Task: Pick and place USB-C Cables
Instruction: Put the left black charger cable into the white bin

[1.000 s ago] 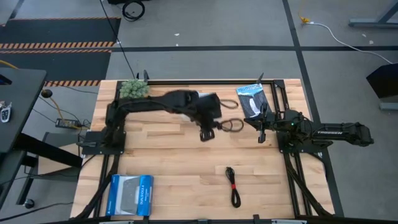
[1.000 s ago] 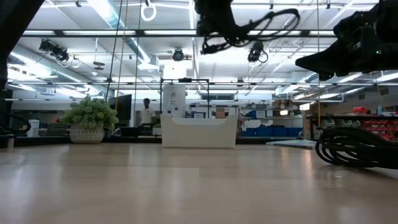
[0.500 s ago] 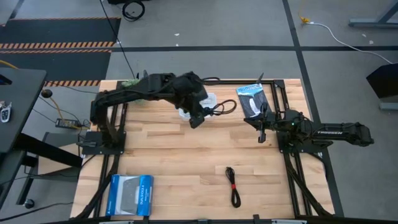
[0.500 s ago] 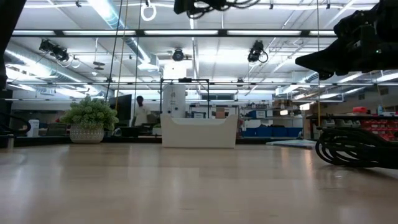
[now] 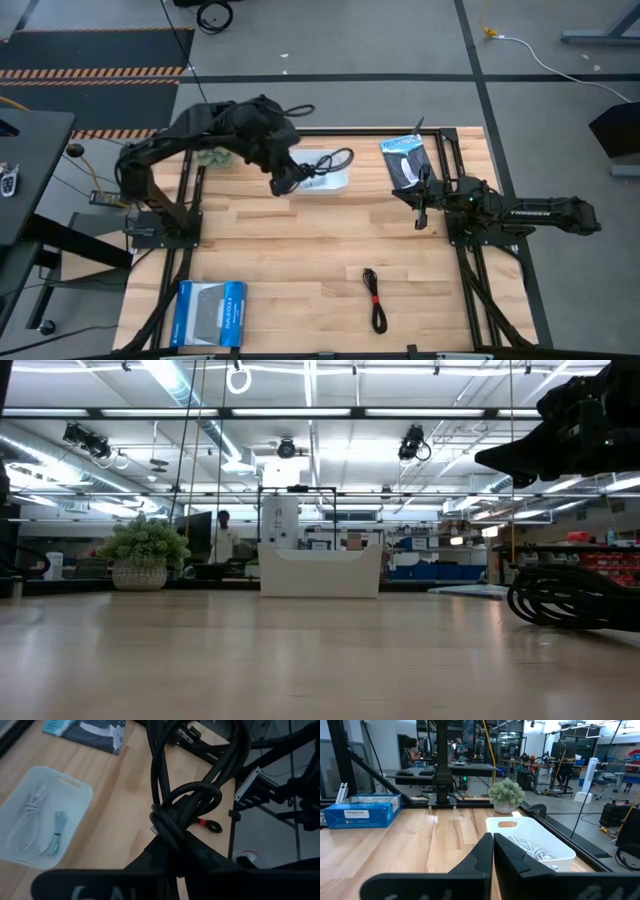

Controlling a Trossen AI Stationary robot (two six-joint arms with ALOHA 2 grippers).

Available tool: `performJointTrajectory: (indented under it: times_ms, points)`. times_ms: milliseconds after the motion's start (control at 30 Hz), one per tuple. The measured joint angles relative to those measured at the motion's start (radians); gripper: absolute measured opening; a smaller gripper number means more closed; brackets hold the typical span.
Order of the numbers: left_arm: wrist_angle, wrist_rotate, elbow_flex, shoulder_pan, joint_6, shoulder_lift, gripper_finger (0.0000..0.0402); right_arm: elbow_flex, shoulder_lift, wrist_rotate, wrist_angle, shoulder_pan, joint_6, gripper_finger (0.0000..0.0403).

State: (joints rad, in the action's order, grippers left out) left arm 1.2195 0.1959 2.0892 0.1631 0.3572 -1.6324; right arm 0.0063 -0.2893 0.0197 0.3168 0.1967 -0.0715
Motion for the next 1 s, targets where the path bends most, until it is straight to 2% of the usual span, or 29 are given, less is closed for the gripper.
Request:
performJointTrajectory:
  times_ms: [233,400,667,1000]
  points:
    - [0.013,0.042,0.0,0.051,-0.013,0.044,0.0037,0.0,0.0,0.0,0.0,0.0,0.0,0.002]
    - [-0.034,0.072,0.0,0.085,-0.051,0.056,0.0037,0.0,0.0,0.0,0.001,0.0,0.0,0.002]
    - [-0.171,0.077,0.0,0.111,-0.114,0.059,0.0037,0.0,0.0,0.0,0.0,0.0,0.0,0.002]
    - [-0.461,0.065,0.0,0.143,-0.131,0.059,0.0037,0.0,0.0,0.0,0.0,0.0,0.0,0.002]
